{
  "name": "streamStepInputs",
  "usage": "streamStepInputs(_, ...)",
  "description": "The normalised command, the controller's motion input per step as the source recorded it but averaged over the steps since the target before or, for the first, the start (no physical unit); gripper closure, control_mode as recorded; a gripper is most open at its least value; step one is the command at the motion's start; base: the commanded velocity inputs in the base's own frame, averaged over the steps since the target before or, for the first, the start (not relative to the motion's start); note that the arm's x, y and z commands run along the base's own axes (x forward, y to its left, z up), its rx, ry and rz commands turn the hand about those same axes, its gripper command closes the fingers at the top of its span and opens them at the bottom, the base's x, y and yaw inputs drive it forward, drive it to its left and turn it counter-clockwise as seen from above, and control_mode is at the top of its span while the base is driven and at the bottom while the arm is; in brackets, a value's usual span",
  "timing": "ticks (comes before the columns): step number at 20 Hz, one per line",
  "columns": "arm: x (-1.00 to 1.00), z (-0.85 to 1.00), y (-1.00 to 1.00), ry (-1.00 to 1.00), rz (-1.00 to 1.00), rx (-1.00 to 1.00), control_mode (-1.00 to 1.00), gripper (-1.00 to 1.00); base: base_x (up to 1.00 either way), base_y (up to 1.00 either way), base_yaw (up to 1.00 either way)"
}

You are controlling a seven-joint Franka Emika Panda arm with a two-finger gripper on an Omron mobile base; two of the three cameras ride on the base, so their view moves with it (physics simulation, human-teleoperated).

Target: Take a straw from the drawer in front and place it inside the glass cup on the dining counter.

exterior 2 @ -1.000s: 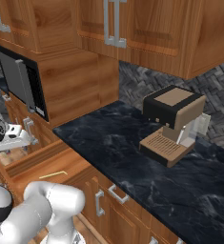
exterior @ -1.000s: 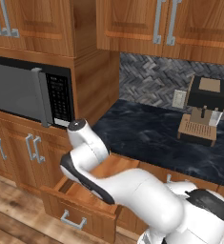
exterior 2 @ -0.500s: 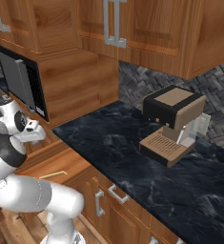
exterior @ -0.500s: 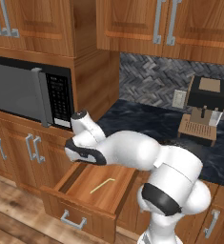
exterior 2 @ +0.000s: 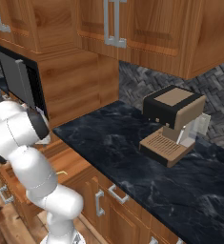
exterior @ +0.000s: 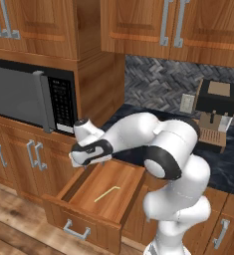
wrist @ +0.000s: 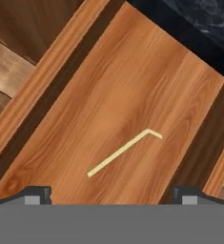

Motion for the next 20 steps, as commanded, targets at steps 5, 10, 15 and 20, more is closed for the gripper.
streamStepInputs(5, 0.06, -0.35, 0.00, 0.11, -0.30, 0.03, -1.00, -1.00, 0.00, 0.00, 0.00)
streamStepInputs(10, 0.09, -0.28, -0.14, 0.15, -0.33, 0.05, -1.00, -1.00, 0.00, 0.00, 0.00)
streamStepInputs(15, 0.00, -0.28, -0.33, 0.04, -0.28, 0.01, -1.00, -1.00, 0.00, 0.00, 0.00)
streamStepInputs(20, -0.07, -0.30, -0.34, -0.02, -0.19, 0.00, -1.00, -1.00, 0.00, 0.00, 0.00)
